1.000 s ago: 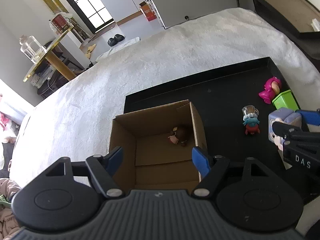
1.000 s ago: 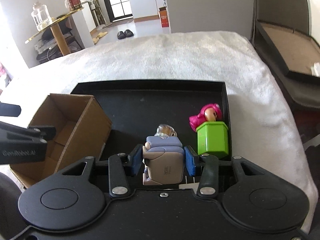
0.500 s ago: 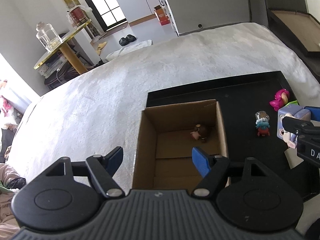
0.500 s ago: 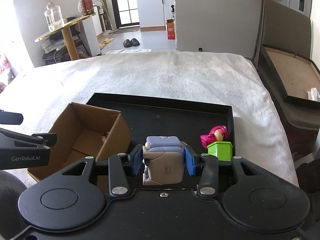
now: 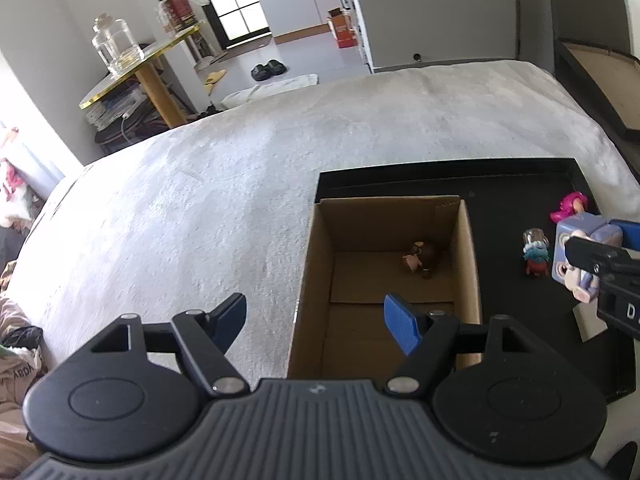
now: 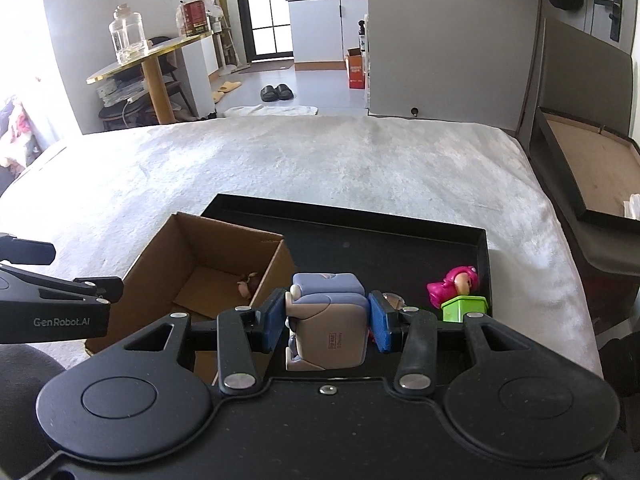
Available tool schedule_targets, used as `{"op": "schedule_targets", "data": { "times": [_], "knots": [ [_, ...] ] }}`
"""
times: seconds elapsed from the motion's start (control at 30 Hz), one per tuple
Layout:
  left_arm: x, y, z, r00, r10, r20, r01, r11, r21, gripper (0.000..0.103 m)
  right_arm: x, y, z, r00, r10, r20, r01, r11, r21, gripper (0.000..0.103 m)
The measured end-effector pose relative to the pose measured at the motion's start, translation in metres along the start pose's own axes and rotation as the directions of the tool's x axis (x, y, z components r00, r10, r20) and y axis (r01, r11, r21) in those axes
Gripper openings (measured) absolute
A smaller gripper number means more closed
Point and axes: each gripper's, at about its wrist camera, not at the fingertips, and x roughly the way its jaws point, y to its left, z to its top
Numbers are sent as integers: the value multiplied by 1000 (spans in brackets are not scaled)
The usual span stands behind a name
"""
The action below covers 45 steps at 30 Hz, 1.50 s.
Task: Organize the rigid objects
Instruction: 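Lift the lavender block with the right gripper and carry it over the box, then open the right gripper to drop the lavender block into the box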
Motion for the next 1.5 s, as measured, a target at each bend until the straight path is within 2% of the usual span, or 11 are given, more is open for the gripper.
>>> {"op": "schedule_targets", "data": {
  "times": [0.37,1.0,1.13,1.2,1.27,1.37,1.5],
  "knots": [
    [2,19,-4,1000,-5,-1,5,999,-48,75,2,21,5,1000,30,-5,-30,999,-29,43],
    [65,45,-18,997,-27,-67,21,995,-96,74,41,73,22,995,64,-77,-75,986,-152,43],
    [80,53,-20,995,-61,-83,51,991,-124,65,52,85,27,993,70,-97,-87,978,-189,43],
    [87,56,-20,993,-74,-95,61,989,-134,53,58,91,31,992,76,-105,-96,974,-205,43],
    [93,61,-22,988,-113,-102,95,982,-162,30,63,97,34,991,78,-112,-101,970,-221,43],
    [99,65,-24,980,-168,-103,145,970,-197,12,71,104,37,989,84,-124,-112,965,-236,43],
    [98,60,-24,982,-163,-91,144,971,-191,10,82,112,39,986,84,-143,-119,959,-257,43]
  ]
}}
